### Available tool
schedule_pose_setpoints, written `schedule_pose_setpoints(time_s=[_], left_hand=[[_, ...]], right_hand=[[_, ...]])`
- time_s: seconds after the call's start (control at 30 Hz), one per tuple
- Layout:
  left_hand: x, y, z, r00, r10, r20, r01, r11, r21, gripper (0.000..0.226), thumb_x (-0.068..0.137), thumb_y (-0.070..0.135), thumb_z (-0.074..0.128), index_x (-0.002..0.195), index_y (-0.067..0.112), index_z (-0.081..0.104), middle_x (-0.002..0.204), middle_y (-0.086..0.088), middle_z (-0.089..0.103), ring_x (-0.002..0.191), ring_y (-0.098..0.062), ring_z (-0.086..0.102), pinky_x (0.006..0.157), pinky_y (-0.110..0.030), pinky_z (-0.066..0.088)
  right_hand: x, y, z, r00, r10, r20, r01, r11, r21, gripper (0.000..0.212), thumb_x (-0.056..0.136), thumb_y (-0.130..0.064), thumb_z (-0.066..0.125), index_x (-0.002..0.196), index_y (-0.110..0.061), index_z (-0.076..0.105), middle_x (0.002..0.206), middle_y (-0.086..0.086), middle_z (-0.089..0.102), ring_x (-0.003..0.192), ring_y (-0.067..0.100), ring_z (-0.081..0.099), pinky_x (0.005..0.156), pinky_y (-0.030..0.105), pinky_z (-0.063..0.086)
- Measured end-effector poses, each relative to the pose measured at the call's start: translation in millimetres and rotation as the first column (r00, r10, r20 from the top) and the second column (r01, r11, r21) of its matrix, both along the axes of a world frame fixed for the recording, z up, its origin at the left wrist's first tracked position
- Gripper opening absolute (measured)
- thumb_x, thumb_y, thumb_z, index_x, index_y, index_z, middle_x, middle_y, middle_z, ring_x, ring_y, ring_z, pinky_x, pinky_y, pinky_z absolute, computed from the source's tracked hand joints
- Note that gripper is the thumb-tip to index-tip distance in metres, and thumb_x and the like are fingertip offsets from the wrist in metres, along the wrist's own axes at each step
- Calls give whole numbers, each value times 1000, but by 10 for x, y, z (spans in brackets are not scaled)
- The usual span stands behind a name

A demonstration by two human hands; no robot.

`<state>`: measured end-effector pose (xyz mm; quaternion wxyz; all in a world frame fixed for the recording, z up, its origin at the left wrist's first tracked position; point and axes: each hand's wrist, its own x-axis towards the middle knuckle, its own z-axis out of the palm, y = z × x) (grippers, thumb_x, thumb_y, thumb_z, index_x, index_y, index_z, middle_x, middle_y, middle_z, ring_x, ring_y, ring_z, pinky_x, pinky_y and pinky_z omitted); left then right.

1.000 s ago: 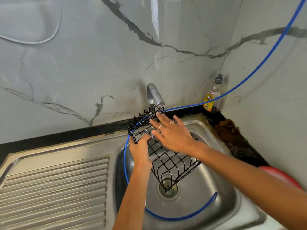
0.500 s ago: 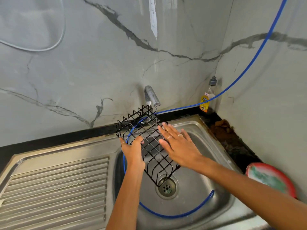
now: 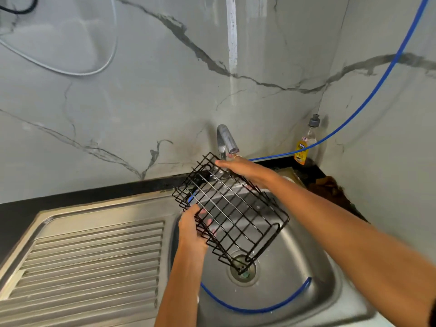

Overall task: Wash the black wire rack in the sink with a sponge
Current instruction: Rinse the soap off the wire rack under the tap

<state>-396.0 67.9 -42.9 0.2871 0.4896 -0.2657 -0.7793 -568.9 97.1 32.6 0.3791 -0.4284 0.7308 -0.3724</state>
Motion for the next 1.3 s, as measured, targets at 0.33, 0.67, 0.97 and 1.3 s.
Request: schedule_pose_setpoints(time_s=[0.33,0.67,0.97,1.3], left_hand=[[-122,65,-169,994,-98,-54,100,994,36,22,96,27,48,81,14,57,52,-4,53,55,-28,62,73,-51,53],[-215,-37,-20,966,-80,248,83,997,-3,45,90,40,55,130,19,49,125,-8,49,95,-24,53,85,-40,48],[-265,-315,150,919,-35,393,223,867,-446,87,87,69,42,154,27,7,162,-7,8,147,-31,16,116,-54,20],[-629,-732,788,580,-213,786,814,125,-567,67,101,51,13,122,16,66,126,-8,65,122,-21,56,104,-24,34]], right_hand=[[-121,-147,-87,987,-42,-154,38,999,-29,55,83,-42,65,133,-23,55,144,-1,45,132,17,41,96,25,31],[-107,-201,-314,946,-44,-322,29,998,-52,57,68,-52,76,121,-39,63,131,-1,59,119,13,53,99,30,42],[-120,-156,-162,767,243,-594,-316,948,-21,62,71,-48,76,129,-45,54,152,-3,32,133,14,37,105,27,35],[-126,41,33,226,567,-792,-646,696,314,69,72,-46,73,136,-41,47,153,-2,31,132,23,42,101,41,43]])
